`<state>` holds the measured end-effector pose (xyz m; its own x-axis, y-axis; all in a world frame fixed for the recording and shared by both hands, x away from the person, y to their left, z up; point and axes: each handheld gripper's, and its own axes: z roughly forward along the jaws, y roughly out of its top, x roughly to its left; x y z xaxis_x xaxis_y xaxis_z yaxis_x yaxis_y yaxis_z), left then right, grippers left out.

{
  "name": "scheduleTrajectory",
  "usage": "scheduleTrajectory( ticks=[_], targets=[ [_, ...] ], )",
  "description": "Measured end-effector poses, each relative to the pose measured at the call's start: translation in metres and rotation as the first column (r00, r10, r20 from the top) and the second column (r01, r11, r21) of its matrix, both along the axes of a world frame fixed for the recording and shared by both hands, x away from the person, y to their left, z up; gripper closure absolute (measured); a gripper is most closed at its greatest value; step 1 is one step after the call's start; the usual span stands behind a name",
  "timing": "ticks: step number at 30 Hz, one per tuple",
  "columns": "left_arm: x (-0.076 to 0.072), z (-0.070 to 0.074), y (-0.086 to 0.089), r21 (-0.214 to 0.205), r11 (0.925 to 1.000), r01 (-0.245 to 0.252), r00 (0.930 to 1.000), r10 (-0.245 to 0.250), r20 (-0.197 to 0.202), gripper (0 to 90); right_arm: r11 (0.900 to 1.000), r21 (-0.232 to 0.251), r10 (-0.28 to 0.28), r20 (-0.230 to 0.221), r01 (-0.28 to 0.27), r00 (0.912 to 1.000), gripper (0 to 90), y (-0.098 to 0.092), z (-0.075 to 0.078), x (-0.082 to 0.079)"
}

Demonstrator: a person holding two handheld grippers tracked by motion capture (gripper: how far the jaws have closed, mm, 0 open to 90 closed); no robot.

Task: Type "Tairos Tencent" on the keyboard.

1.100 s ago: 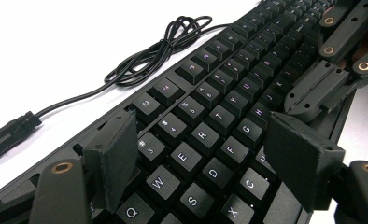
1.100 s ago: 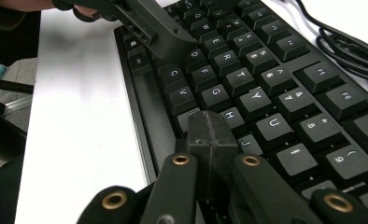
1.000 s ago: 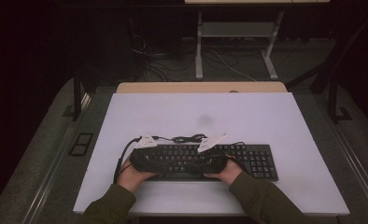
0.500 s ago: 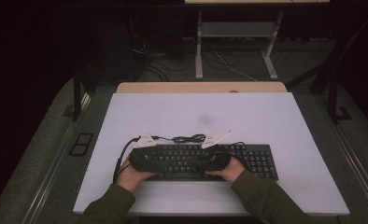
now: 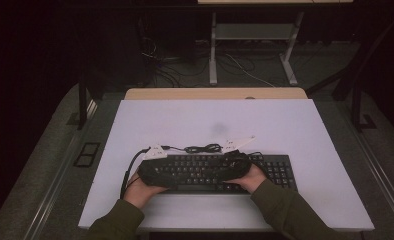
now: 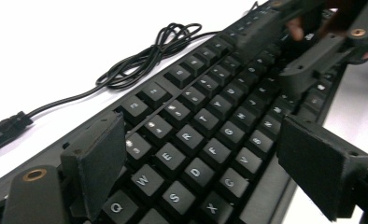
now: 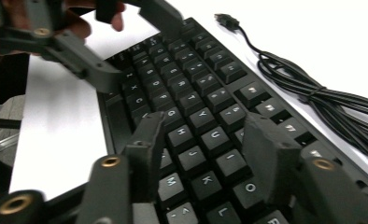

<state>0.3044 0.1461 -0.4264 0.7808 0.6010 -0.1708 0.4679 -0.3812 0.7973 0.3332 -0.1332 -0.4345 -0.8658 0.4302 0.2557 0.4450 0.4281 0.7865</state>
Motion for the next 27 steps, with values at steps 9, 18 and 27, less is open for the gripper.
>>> scheduleTrajectory(
  ticks=[9, 18, 27],
  targets=[
    [-0.008, 0.001, -0.002, -0.006, 1.0000, 0.007, 1.0000, -0.007, 0.004, 17.3, 0.9989, 0.012, -0.046, 0.019, 0.045, 0.9988, 33.3, -0.007, -0.001, 0.005],
    [-0.011, 0.002, 0.001, -0.014, 0.9996, 0.025, 0.9996, -0.025, 0.011, 36.2, 0.9963, 0.027, -0.082, 0.026, 0.081, 0.9963, 29.6, -0.013, 0.001, 0.009],
    [-0.011, 0.000, 0.000, -0.007, 0.9981, 0.061, 0.9981, -0.061, -0.005, 66.6, 0.9958, 0.022, -0.089, 0.031, 0.089, 0.9955, 29.2, -0.014, 0.000, 0.010]
  ],
)
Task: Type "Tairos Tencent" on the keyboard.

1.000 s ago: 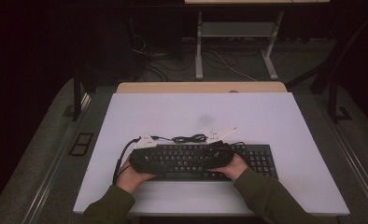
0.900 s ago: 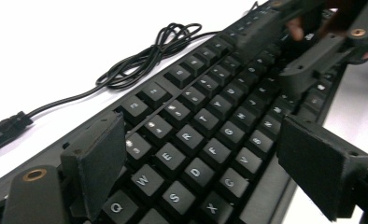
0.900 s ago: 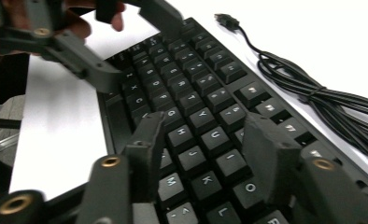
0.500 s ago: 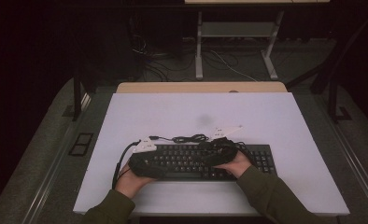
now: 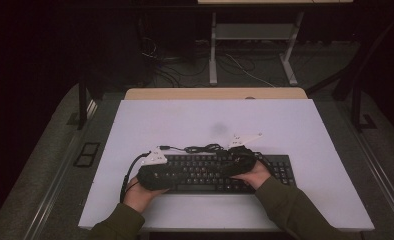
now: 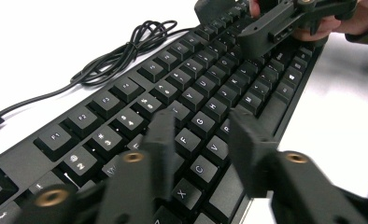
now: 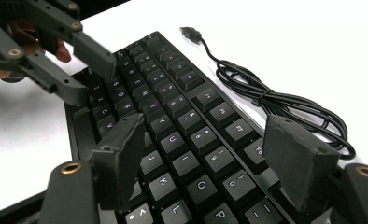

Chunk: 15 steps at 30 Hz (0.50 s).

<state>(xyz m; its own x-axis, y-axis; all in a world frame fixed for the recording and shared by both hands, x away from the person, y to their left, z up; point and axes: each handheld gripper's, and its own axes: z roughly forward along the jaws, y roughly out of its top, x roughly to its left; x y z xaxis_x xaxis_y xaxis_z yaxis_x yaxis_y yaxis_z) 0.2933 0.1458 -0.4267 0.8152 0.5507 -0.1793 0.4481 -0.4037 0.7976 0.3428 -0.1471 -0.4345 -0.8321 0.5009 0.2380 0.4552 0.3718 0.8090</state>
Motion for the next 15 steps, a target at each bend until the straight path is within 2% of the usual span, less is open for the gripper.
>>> scheduleTrajectory(
  ticks=[9, 15],
  targets=[
    [0.0018, -0.0043, -0.0030, 0.032, 0.9988, 0.037, 0.9988, -0.036, -0.032, 86.9, 1.0000, -0.004, 0.000, 0.002, 0.000, 1.0000, 29.2, 0.0001, 0.0001, -0.0001],
    [0.0020, -0.0073, -0.0058, 0.047, 0.9976, 0.052, 0.9976, -0.049, -0.049, 88.8, 1.0000, -0.005, 0.001, 0.001, -0.001, 1.0000, 29.2, 0.0003, 0.0005, -0.0006]
  ],
)
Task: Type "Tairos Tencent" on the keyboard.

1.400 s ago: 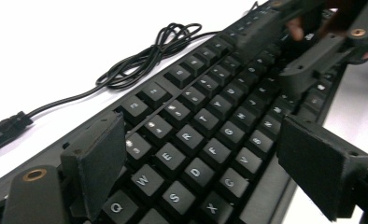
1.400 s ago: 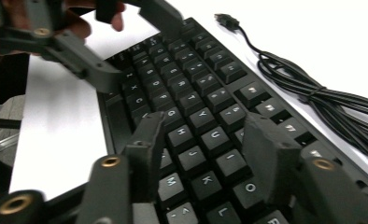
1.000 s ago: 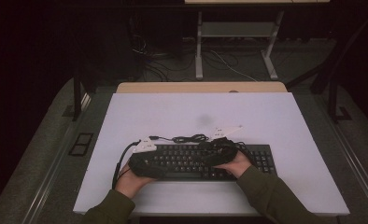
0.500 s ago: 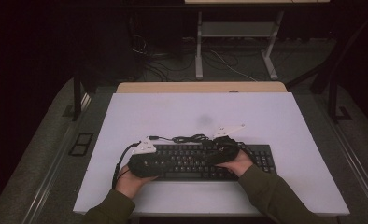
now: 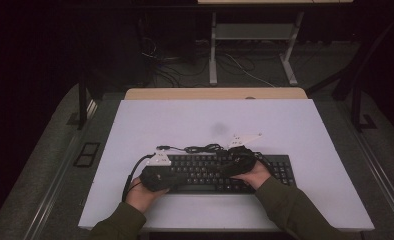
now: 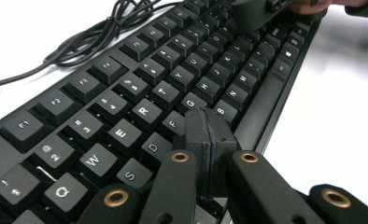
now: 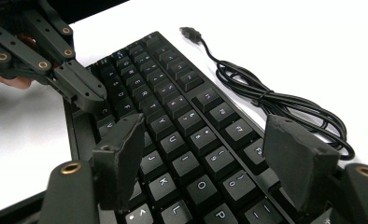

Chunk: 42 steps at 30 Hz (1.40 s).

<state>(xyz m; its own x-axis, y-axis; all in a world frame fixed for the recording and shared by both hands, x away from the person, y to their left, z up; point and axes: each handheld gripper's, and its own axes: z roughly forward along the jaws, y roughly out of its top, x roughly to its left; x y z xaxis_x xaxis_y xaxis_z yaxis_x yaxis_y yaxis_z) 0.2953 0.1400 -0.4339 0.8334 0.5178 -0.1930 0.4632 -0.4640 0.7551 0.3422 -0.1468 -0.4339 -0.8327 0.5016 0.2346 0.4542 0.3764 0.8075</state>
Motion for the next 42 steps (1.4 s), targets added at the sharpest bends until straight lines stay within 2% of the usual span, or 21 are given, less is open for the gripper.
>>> scheduleTrajectory(
  ticks=[6, 15, 17, 27, 31, 42],
  targets=[
    [0.0003, -0.0020, -0.0014, 0.015, 0.9999, 0.007, 1.0000, -0.007, -0.004, 88.8, 1.0000, 0.000, 0.000, 0.000, 0.000, 1.0000, 29.2, 0.0000, 0.0002, 0.0000],
    [0.0007, -0.0031, -0.0011, 0.016, 0.9999, 0.005, 0.9999, -0.005, -0.009, 88.8, 1.0000, -0.003, 0.001, 0.001, -0.001, 1.0000, 29.2, 0.0003, 0.0001, -0.0001],
    [0.0007, -0.0044, -0.0020, 0.028, 0.9996, 0.008, 0.9999, -0.007, -0.009, 88.8, 1.0000, -0.003, 0.000, 0.001, 0.000, 1.0000, 29.2, 0.0003, -0.0001, -0.0001],
    [0.0011, -0.0028, -0.0014, 0.026, 0.9995, 0.015, 0.9999, -0.015, -0.003, 88.8, 1.0000, -0.004, 0.001, 0.002, -0.001, 1.0000, 29.2, 0.0003, -0.0009, 0.0002],
    [0.0007, -0.0017, -0.0009, 0.017, 0.9998, 0.003, 1.0000, -0.002, -0.002, 88.8, 1.0000, -0.002, -0.002, 0.003, 0.002, 1.0000, 28.8, 0.0001, -0.0007, 0.0003],
    [-0.0003, 0.0022, -0.0019, 0.013, 0.9997, 0.021, 0.9997, -0.021, 0.011, 88.8, 0.9999, -0.005, -0.016, 0.008, 0.016, 0.9998, 25.7, -0.0006, -0.0006, 0.0005]
  ],
)
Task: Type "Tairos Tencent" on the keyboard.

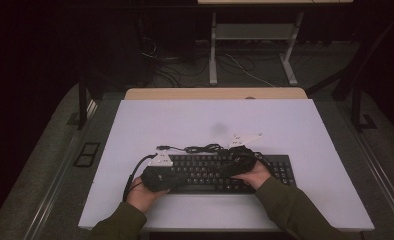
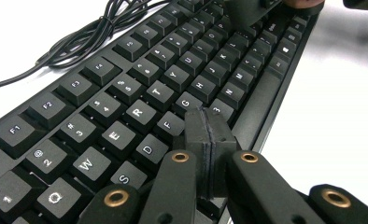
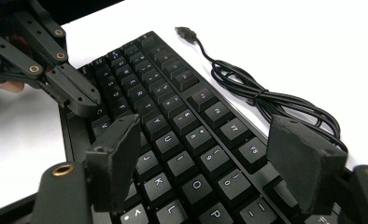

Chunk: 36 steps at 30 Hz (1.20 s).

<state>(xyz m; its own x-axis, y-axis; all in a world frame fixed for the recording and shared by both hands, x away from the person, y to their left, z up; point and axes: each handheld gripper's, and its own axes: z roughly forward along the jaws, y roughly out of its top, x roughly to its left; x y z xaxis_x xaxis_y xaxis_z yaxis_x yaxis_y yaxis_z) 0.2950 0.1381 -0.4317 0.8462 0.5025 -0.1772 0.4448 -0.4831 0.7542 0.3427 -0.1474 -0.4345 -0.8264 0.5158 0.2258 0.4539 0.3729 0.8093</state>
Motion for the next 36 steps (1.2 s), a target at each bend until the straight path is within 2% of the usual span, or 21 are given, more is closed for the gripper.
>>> scheduleTrajectory(
  ticks=[11, 20, 25, 34, 36],
  targets=[
    [0.001, 0.005, -0.001, -0.017, 0.9998, 0.004, 0.9998, -0.004, 0.019, 88.8, 1.0000, 0.002, -0.008, 0.002, 0.008, 1.0000, 24.1, -0.001, 0.000, 0.000],
    [0.008, 0.009, 0.001, -0.011, 0.9999, 0.001, 0.9994, 0.000, 0.034, 88.8, 1.0000, -0.003, -0.010, 0.003, 0.010, 0.9999, 23.3, 0.000, -0.001, 0.000],
    [0.015, 0.009, 0.002, -0.005, 0.9999, -0.012, 0.9987, 0.012, 0.050, 88.9, 0.9999, -0.003, -0.013, 0.000, 0.013, 0.9999, 23.2, 0.000, -0.001, 0.000],
    [0.026, 0.007, 0.008, -0.018, 0.9981, -0.059, 0.9971, 0.060, 0.047, 88.9, 0.9999, -0.002, -0.010, 0.001, 0.010, 0.9999, 23.2, -0.001, -0.001, 0.000],
    [0.028, 0.005, 0.009, -0.007, 0.9983, -0.058, 0.9971, 0.059, 0.048, 88.9, 0.9999, -0.003, -0.011, 0.001, 0.011, 0.9999, 23.2, -0.001, -0.001, 0.000]
  ],
)
